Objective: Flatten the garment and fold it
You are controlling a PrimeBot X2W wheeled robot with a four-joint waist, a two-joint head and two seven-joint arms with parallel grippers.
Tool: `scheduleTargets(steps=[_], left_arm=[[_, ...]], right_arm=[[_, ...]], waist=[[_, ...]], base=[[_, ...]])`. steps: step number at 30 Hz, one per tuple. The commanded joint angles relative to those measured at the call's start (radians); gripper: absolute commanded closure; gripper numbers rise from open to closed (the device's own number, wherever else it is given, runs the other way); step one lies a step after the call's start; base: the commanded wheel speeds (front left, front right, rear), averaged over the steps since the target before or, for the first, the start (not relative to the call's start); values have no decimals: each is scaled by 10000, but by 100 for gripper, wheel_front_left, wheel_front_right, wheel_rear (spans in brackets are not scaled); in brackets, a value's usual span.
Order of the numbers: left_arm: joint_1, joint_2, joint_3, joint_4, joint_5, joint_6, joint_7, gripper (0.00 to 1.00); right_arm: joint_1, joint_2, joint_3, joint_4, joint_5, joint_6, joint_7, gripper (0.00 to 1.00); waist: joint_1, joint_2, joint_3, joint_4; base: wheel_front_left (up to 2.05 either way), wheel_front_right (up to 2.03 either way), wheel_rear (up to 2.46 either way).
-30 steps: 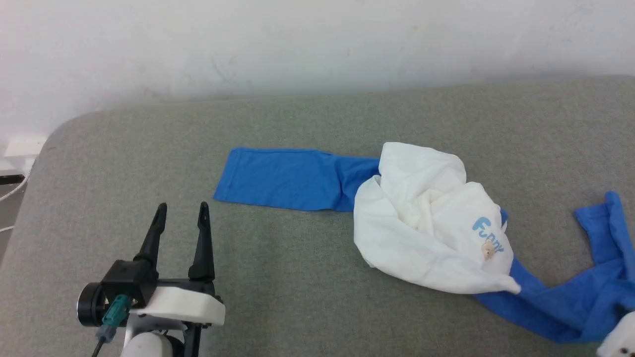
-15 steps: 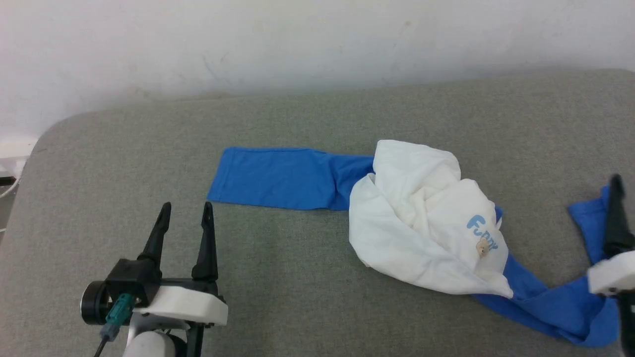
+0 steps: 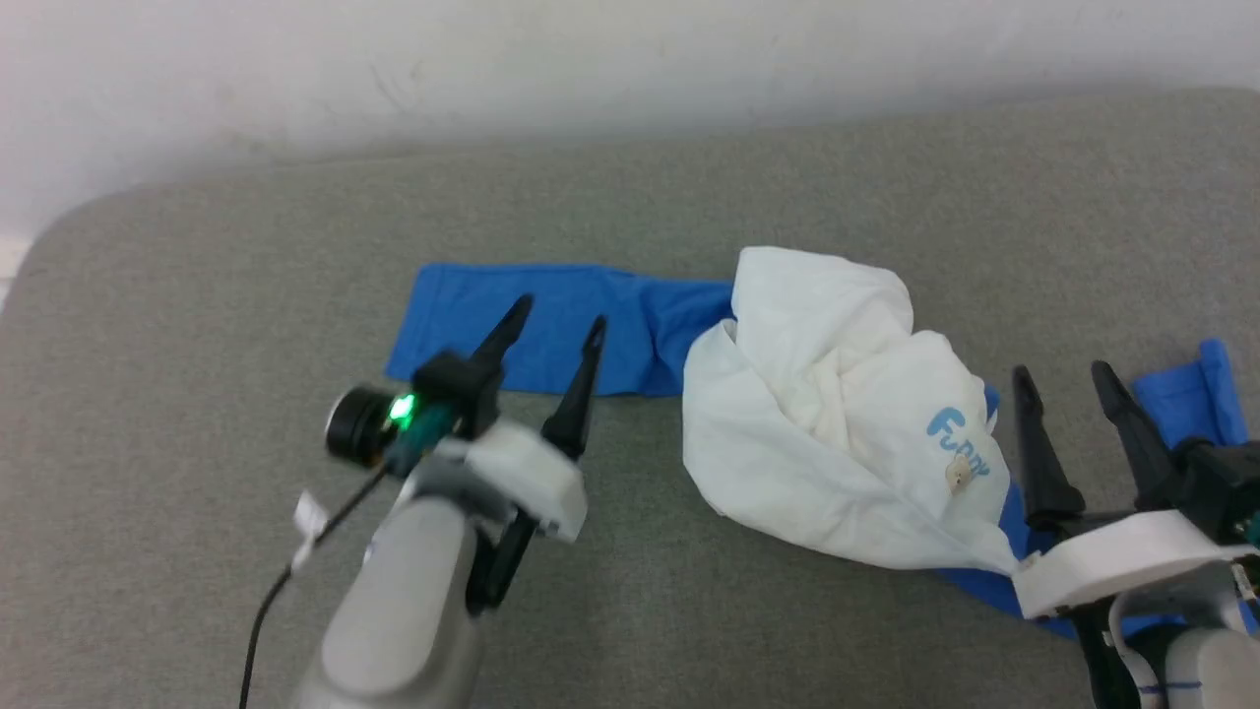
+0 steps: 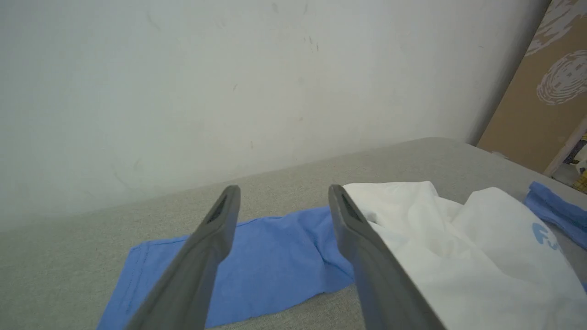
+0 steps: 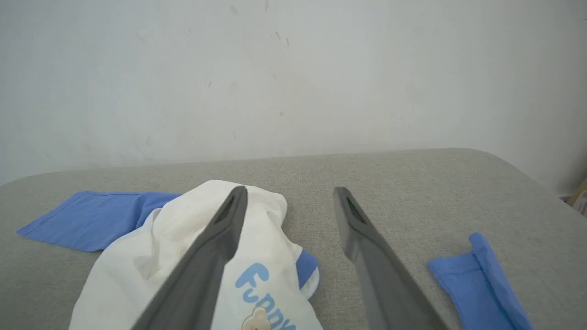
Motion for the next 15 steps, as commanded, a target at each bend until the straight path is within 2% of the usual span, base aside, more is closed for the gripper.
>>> scheduleTargets(steps=[1, 8, 11, 15], left_arm=[[-351, -3, -81, 212, -95, -58, 167, 0], [-2651, -4, -874, 2528, -1326, 194, 2834, 0], [-3221, -4, -1113, 3309, -1439, 417, 4182, 0], [-3548, -2, -1313, 3910, -1565, 638, 5479, 0]], right_arm=[[-173, 6, 56, 44, 62, -9, -64, 0], [-611, 7, 688, 208, 365, -9, -310, 0], [-732, 7, 908, 322, 450, -9, -422, 0], [-794, 7, 997, 453, 489, -9, -526, 0]], waist=[[-1, 0, 425, -297], [-1, 0, 1320, -1029], [-1, 0, 1523, -1246], [-1, 0, 1611, -1374]], base=[[0, 0, 0], [0, 0, 0], [0, 0, 0], [0, 0, 0]])
